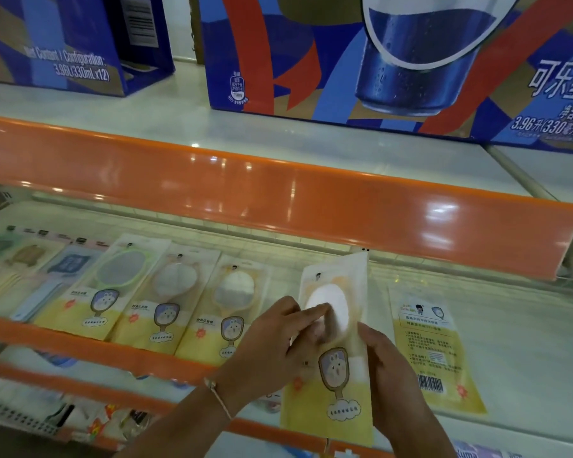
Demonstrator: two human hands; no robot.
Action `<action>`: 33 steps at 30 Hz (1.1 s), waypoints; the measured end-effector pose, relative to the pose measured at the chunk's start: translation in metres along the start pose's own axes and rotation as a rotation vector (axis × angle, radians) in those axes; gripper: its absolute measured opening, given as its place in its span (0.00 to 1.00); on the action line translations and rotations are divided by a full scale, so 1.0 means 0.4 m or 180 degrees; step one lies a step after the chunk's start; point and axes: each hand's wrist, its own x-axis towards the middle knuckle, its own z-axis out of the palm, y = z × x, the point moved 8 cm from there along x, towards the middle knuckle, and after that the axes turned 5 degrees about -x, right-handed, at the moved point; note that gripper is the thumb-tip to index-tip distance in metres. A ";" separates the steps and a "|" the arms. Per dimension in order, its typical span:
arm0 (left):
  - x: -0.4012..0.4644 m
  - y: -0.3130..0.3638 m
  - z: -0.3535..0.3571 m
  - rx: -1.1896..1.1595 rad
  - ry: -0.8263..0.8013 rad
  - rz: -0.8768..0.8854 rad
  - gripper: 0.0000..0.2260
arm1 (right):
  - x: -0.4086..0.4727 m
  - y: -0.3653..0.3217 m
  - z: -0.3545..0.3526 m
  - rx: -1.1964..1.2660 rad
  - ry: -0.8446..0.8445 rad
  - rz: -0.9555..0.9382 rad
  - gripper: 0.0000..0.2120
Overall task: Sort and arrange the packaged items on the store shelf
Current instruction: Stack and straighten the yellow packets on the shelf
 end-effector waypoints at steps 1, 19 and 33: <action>0.000 -0.003 -0.005 -0.0094 0.0019 -0.0001 0.19 | 0.004 0.002 -0.014 -0.0050 0.0105 0.0016 0.21; -0.093 -0.216 -0.005 -0.2038 0.0205 -0.2254 0.31 | 0.037 0.073 -0.042 -0.0833 0.0717 0.0224 0.13; -0.126 -0.278 -0.272 0.1200 0.0986 -0.0794 0.14 | 0.184 0.111 0.009 -0.2055 0.0948 0.0204 0.06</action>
